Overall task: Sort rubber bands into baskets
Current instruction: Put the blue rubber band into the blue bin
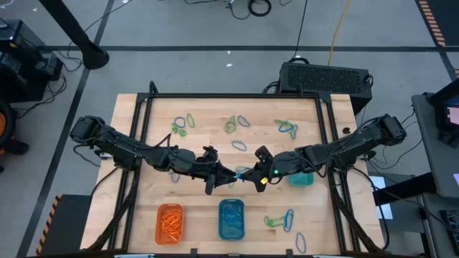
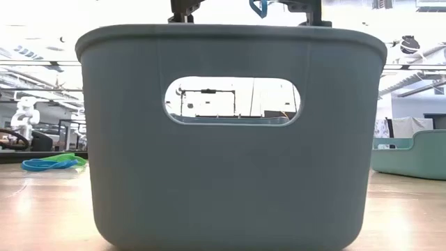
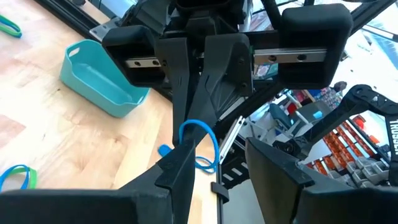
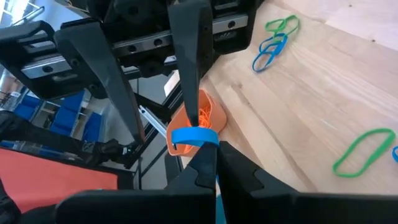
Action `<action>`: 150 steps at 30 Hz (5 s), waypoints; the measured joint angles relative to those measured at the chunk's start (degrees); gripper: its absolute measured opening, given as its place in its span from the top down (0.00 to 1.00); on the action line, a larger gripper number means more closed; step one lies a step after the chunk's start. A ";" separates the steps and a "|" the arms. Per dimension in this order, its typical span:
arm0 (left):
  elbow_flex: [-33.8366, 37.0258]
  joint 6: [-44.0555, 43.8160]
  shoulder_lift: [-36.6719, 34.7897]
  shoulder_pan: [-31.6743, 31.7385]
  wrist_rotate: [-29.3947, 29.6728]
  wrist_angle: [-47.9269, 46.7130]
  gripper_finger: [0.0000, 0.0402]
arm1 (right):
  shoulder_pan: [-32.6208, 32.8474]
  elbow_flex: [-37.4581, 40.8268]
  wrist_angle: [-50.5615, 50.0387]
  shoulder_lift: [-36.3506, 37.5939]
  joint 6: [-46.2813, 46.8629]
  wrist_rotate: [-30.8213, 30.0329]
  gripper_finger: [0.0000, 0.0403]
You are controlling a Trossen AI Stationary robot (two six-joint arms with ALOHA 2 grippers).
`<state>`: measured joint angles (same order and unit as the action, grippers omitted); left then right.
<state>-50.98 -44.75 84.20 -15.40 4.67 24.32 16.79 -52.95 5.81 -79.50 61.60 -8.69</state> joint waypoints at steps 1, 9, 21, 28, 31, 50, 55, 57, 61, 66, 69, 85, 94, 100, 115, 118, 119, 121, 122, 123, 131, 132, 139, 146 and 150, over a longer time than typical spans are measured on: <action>0.00 0.00 0.00 0.00 0.00 0.00 0.63 | -0.14 0.00 -0.03 0.00 0.03 0.01 1.00; 0.00 0.00 0.00 0.02 0.00 0.00 0.63 | -1.02 0.00 -0.01 0.00 0.77 -0.02 1.00; -0.02 0.07 -0.04 0.07 1.38 -2.29 0.63 | -1.35 0.00 -0.08 0.00 0.79 1.59 1.00; -0.02 0.11 -0.04 0.46 1.49 -2.38 0.63 | -1.59 0.00 -0.10 0.00 0.78 1.51 1.00; -0.02 0.17 -0.04 0.46 1.55 -2.38 0.63 | -1.79 0.00 -0.49 0.00 0.79 1.44 1.00; -0.09 1.61 3.58 1.67 0.83 1.18 0.69 | -2.55 0.00 -0.56 0.09 0.57 1.53 1.00; -0.09 1.66 3.56 1.84 0.68 0.16 0.81 | -2.46 0.00 -0.75 0.09 0.49 1.53 1.00; -0.09 2.03 3.56 1.84 0.64 0.12 0.88 | -2.44 0.00 -0.73 0.09 0.01 1.55 1.00; -0.07 3.32 3.54 1.81 -0.20 0.15 0.98 | -2.44 0.00 -0.64 0.09 -1.30 2.90 1.00; -0.07 3.26 3.54 1.82 -1.48 0.33 0.99 | -2.46 0.00 -0.44 0.09 -3.77 4.34 0.98; -0.07 3.26 3.54 1.78 -1.50 0.57 0.99 | -2.55 0.00 -0.58 0.24 -4.73 4.50 0.92; -0.05 3.30 2.06 -1.15 -11.54 -5.65 1.00 | -1.48 0.00 -1.35 0.46 -3.83 14.44 0.58; -0.04 5.59 3.73 -6.52 -11.73 -16.77 1.00 | 5.58 0.00 -5.97 0.46 5.87 4.90 0.56; -0.09 8.58 10.14 -9.85 -11.06 -11.08 1.00 | 13.89 0.00 -8.58 0.47 19.18 -3.23 0.57; -12.05 17.09 19.98 -8.70 -9.00 -19.36 1.00 | 34.07 -0.02 -19.89 0.35 41.34 -5.00 0.63; -12.96 16.86 19.98 -8.24 -8.31 -21.35 1.00 | 36.95 -0.02 -26.04 0.27 44.49 -0.95 0.64; -13.02 16.79 19.98 -8.24 -8.28 -21.45 1.00 | 37.74 -0.01 -27.72 0.23 45.87 -0.06 0.64; -13.09 16.68 19.96 -8.32 -7.57 -22.87 1.00 | 38.99 -0.02 -31.22 0.22 48.59 0.71 0.64; -13.09 16.66 19.96 -8.34 -7.03 -23.94 1.00 | 39.40 -0.02 -32.61 0.22 49.83 1.09 0.64; -13.09 16.61 19.98 -8.37 -6.51 -24.90 1.00 | 39.81 -0.02 -33.91 0.20 50.88 1.21 0.64; -13.42 15.10 21.17 -9.89 -4.25 -25.55 1.00 | 40.33 -0.02 -36.32 -4.62 52.16 3.20 0.64; -13.83 15.16 21.46 -10.32 -4.21 -25.59 1.00 | 40.33 -0.02 -35.52 -6.10 51.56 4.54 0.64; -14.23 15.57 21.59 -11.17 0.08 -26.65 0.99 | 40.36 -0.02 -32.32 -13.94 50.87 9.09 0.64; -14.23 15.61 21.59 -11.22 0.09 -27.63 0.88 | 40.50 -1.54 -33.31 -18.67 53.05 9.46 0.64; -14.23 16.84 21.59 -11.19 0.11 -28.16 0.82 | 40.69 -3.91 -34.02 -22.38 52.70 10.34 0.64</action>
<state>-65.21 -27.91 105.80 -26.59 4.78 -3.85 57.48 -56.86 -28.21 -101.89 114.30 1.66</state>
